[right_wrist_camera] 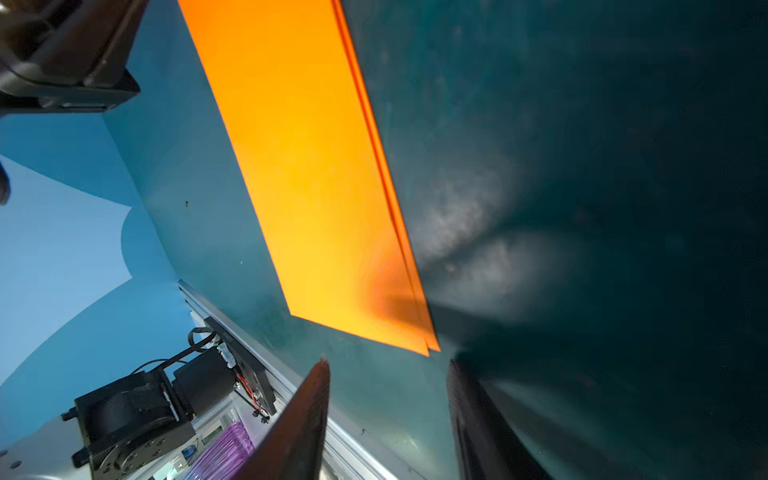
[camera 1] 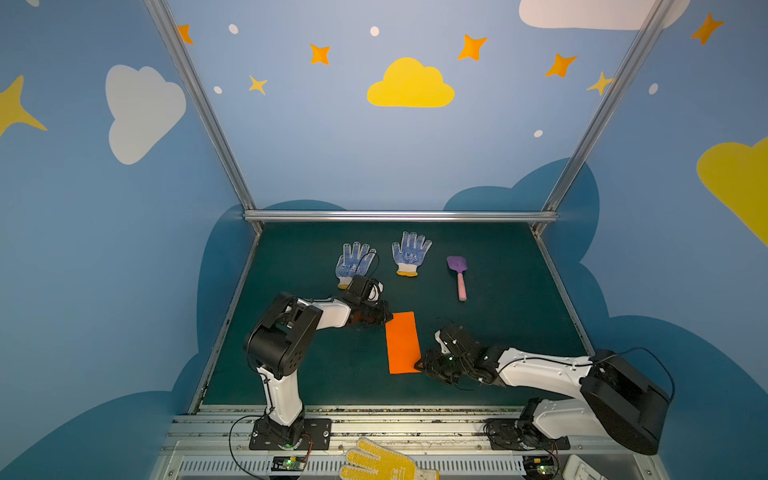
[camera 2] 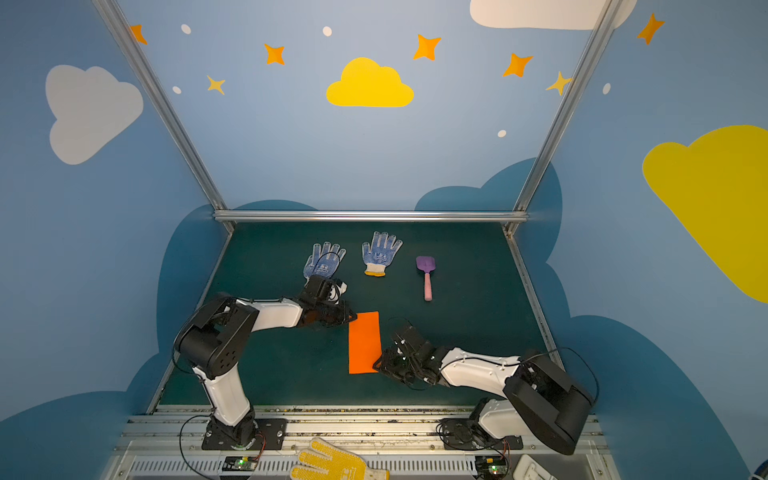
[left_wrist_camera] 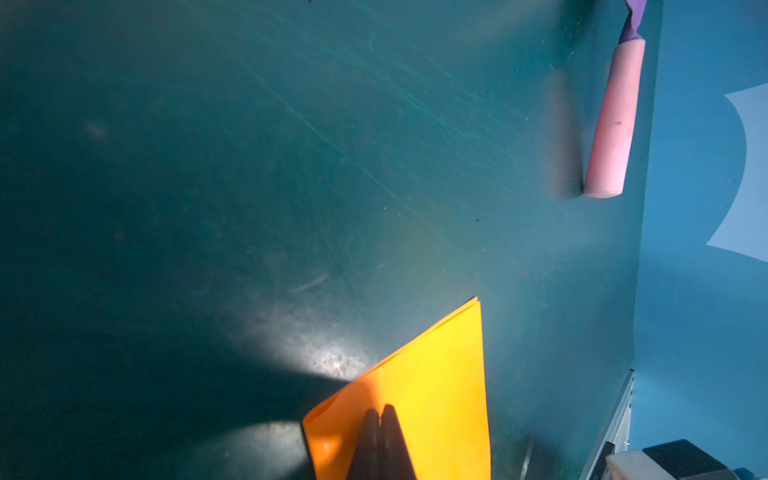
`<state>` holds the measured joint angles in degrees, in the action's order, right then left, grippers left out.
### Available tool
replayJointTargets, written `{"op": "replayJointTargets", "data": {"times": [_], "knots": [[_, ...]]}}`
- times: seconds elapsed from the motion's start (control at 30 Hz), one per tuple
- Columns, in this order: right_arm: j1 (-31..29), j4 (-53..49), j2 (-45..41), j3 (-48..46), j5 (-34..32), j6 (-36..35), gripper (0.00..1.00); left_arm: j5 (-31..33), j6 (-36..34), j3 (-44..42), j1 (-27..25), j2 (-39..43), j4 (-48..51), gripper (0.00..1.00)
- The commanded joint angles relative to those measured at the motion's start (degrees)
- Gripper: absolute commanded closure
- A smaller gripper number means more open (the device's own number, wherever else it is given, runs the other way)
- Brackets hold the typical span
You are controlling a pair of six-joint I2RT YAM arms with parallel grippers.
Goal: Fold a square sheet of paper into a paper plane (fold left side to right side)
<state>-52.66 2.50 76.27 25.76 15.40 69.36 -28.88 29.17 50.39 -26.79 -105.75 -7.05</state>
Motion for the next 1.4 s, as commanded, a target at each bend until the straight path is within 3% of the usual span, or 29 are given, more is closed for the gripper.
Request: {"op": "replayJointTargets", "data": {"times": [0.0, 0.33, 0.67, 1.03, 1.37], "knots": [[-0.26, -4.30, 0.48, -1.50, -1.96, 0.82, 0.51, 2.51, -0.94, -1.13, 0.33, -1.38, 3.27, 0.96], [-0.42, 1.85, 9.25, 1.42, -1.58, 1.61, 0.51, 2.52, -0.82, -1.17, 0.42, -1.36, 3.27, 0.96], [1.52, 5.48, 10.09, 2.54, -1.97, -1.51, 0.51, 2.46, -0.77, -1.24, 0.42, -1.54, 2.92, 0.96], [6.17, 11.49, 13.59, 6.41, 3.73, -10.14, 0.52, 2.34, -0.44, -1.24, 0.42, -1.96, 2.52, 0.96], [6.57, 11.13, 12.39, 4.25, 5.63, -10.44, 0.55, 2.42, -0.55, -1.17, 0.42, -1.98, 2.57, 0.96]]}}
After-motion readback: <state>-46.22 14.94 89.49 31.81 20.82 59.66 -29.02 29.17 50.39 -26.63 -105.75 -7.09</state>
